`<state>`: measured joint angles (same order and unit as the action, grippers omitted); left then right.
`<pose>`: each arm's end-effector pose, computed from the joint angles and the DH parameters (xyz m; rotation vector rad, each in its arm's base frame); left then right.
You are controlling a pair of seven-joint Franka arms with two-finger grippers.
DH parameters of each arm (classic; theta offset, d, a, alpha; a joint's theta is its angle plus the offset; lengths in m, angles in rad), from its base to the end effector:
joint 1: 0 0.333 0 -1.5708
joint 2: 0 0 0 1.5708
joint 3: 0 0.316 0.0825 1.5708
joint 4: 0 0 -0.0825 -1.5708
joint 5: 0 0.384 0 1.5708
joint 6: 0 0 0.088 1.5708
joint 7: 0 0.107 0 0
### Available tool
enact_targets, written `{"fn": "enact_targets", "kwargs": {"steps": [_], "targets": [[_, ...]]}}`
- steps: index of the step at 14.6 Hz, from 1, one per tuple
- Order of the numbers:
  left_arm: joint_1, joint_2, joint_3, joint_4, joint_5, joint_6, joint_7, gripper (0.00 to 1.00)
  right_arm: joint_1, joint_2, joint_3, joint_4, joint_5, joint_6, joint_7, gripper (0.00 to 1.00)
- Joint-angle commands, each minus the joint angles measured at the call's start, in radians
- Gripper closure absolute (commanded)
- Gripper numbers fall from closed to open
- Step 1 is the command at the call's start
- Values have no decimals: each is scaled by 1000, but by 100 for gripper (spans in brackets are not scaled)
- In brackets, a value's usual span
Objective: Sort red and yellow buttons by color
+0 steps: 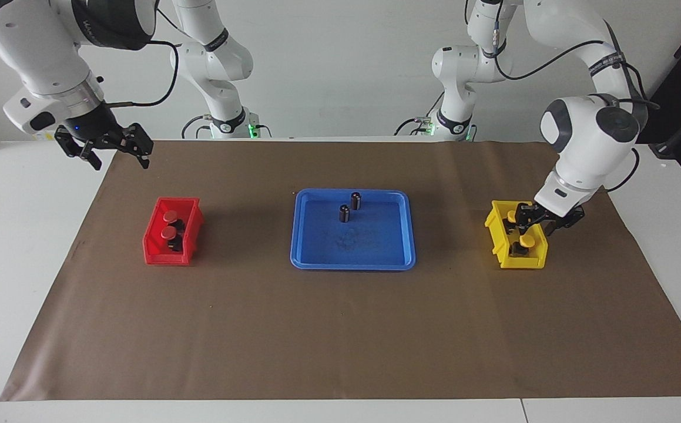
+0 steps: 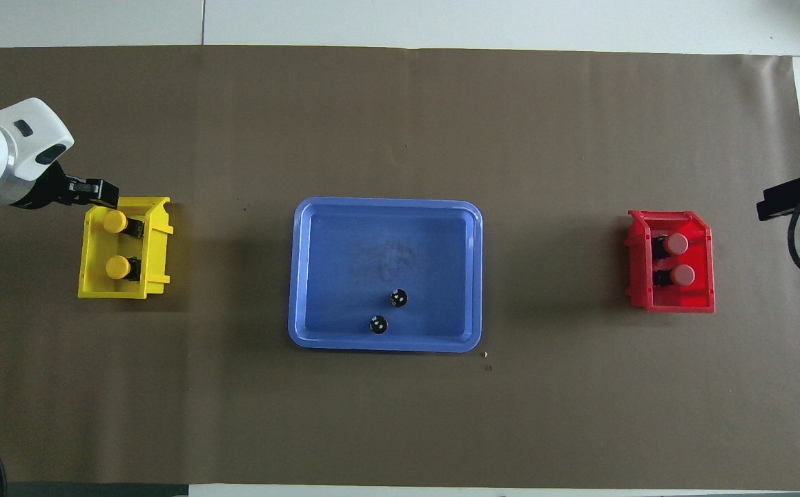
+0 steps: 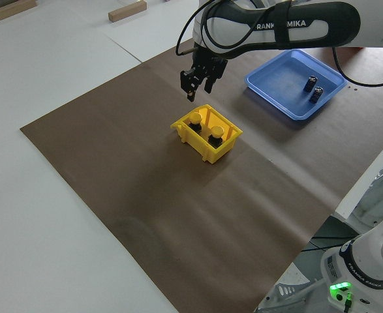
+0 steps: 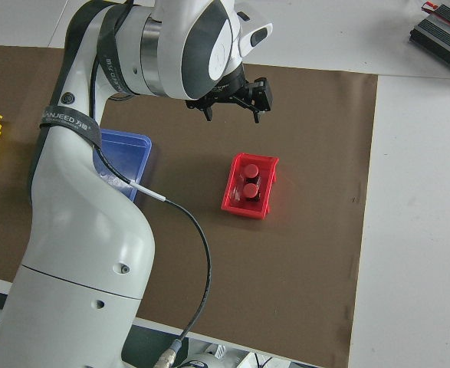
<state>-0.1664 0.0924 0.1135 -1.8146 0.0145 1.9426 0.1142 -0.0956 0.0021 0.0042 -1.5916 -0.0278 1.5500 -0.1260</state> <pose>0.5918 -0.0323 0.4878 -3.1043 0.2689 -0.0552 0.5496 -0.0534 0.6118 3.1174 0.0540 -0.0724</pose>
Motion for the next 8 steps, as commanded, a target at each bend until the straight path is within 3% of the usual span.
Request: {"fn": "enact_targets", "kwargs": {"steps": [1,5,8], "targets": [[-7,-13,3,133,-19,-150,-10,0,5,-4,-1,4,-15,-2,19,0],[-7,-55,6,264,-41,-315,-28,0,5,-4,-1,4,-15,1,19,0],[-5,-63,9,293,-44,-372,-27,0,5,-4,0,4,-15,1,19,0]]}}
